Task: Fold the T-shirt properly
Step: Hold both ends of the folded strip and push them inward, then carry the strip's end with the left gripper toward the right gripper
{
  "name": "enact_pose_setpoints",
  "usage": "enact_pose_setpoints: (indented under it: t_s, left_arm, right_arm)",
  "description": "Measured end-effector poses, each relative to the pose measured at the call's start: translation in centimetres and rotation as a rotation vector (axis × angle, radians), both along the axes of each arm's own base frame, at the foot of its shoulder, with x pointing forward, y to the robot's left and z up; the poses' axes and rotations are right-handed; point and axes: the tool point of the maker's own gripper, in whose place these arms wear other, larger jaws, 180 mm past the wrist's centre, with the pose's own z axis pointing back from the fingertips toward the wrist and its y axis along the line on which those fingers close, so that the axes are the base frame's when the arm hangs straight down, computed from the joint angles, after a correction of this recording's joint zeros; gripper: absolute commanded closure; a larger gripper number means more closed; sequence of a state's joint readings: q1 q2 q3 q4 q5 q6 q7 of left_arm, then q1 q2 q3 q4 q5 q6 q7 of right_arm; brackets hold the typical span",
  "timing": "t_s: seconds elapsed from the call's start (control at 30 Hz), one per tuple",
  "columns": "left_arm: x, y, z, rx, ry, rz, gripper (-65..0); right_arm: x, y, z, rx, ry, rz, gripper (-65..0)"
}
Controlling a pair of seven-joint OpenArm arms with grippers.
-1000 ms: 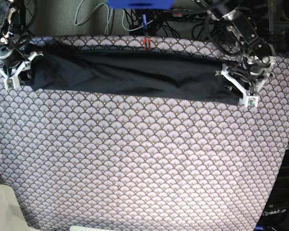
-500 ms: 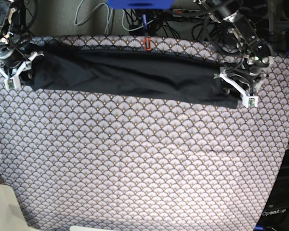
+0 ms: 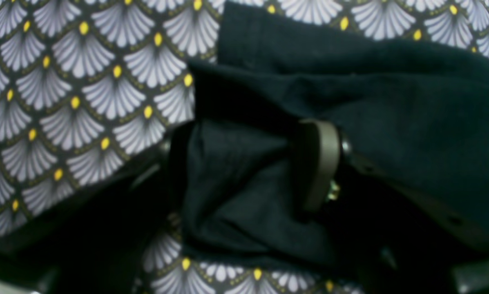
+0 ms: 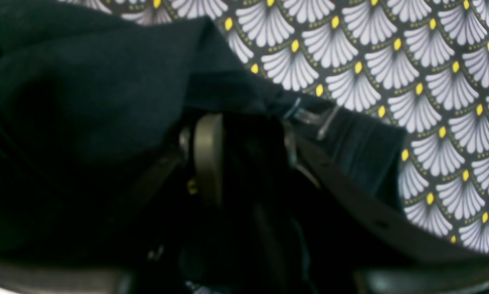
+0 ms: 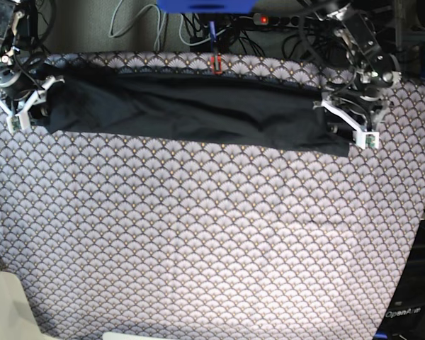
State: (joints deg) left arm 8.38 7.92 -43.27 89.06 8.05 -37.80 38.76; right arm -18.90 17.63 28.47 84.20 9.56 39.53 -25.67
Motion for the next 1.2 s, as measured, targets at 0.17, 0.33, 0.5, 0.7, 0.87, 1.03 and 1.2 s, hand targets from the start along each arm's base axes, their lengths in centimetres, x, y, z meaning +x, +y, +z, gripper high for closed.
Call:
enact_pose_setpoints:
  t_s: [0.17, 0.33, 0.5, 0.7, 0.87, 1.03, 1.2]
  left_arm:
    - [0.2, -0.9, -0.1, 0.004, 0.017, -0.037, -30.7]
    - [0.5, -2.1, -0.2, 0.005, 0.029, -0.083, -12.3]
    - [0.5, -2.6, -0.3, 0.006, 0.029, -0.102, -6.7]
    - [0.6, -3.2, 0.1, 0.039, 0.033, -0.136, -6.5]
    - [-0.7, -4.4, 1.0, 0.117, 0.102, -0.223, 0.0]
    - [-1.4, -6.5, 3.0, 0.166, 0.106, -0.322, 0.0]
    - [0.2, -5.9, 6.0, 0.270, 0.037, -0.334, 0.0]
  right_arm:
    - [0.5, 0.0, 0.0, -0.002, 0.002, -0.001, -20.8]
    - [1.0, -0.2, -0.5, 0.042, -0.013, -0.031, -20.8]
    - [1.1, -0.4, -0.7, 0.056, -0.024, -0.040, -20.8]
    - [1.1, -0.4, -0.7, 0.056, -0.024, -0.040, -20.8]
    - [1.2, -0.4, -0.7, 0.055, -0.024, -0.040, -20.8]
    - [1.2, -0.4, -0.7, 0.056, -0.025, -0.040, -20.8]
    - [1.2, -0.4, -0.7, 0.056, -0.024, -0.040, -20.7]
